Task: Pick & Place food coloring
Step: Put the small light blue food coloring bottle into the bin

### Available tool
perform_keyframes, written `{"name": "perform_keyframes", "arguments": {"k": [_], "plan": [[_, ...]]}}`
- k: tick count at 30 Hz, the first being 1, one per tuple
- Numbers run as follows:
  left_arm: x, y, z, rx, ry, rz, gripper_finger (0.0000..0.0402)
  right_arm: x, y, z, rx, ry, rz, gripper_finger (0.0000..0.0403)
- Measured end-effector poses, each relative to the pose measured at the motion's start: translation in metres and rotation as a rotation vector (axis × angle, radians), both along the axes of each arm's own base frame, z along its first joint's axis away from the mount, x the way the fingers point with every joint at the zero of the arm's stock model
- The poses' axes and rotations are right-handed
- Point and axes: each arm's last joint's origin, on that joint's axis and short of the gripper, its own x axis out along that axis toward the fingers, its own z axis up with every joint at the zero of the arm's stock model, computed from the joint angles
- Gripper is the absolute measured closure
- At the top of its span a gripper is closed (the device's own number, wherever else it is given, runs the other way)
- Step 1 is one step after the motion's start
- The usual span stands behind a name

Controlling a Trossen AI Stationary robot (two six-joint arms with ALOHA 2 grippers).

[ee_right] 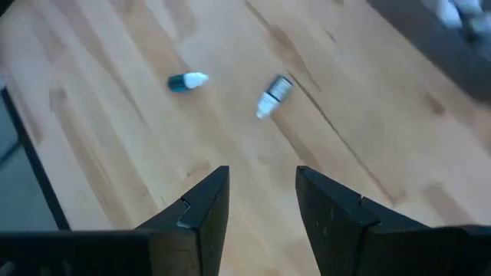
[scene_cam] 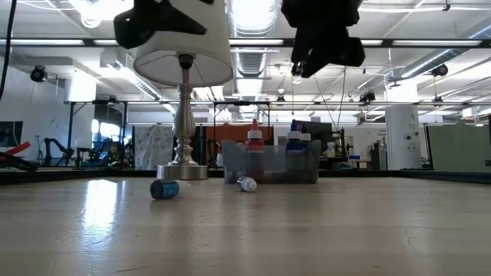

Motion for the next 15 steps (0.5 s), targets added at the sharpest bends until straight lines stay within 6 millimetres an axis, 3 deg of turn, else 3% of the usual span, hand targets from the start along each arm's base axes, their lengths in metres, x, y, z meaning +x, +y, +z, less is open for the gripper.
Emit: {"name": "perform_keyframes", "arguments": {"k": [2, 5, 7, 10, 15], "plan": [[0.000, -0.008, -0.007, -0.052, 0.084, -0.249, 0.0219, 0.001, 0.002, -0.001, -0.048, -0.024, 0.093, 0.0255], [-0.003, -0.016, -0.020, -0.144, 0.212, -0.424, 0.0219, 0.002, 0.007, -0.006, -0.129, -0.044, 0.244, 0.0255], [-0.004, -0.017, -0.026, -0.197, 0.255, -0.382, 0.0219, 0.004, 0.008, -0.012, -0.142, -0.029, 0.266, 0.0258], [-0.004, -0.014, -0.034, -0.237, 0.254, -0.182, 0.0219, 0.010, 0.005, -0.023, -0.110, 0.018, 0.191, 0.0262], [0.011, 0.002, -0.055, -0.374, 0.320, 0.018, 0.0223, 0.009, 0.003, -0.042, -0.082, 0.157, 0.096, 0.0261]]}}
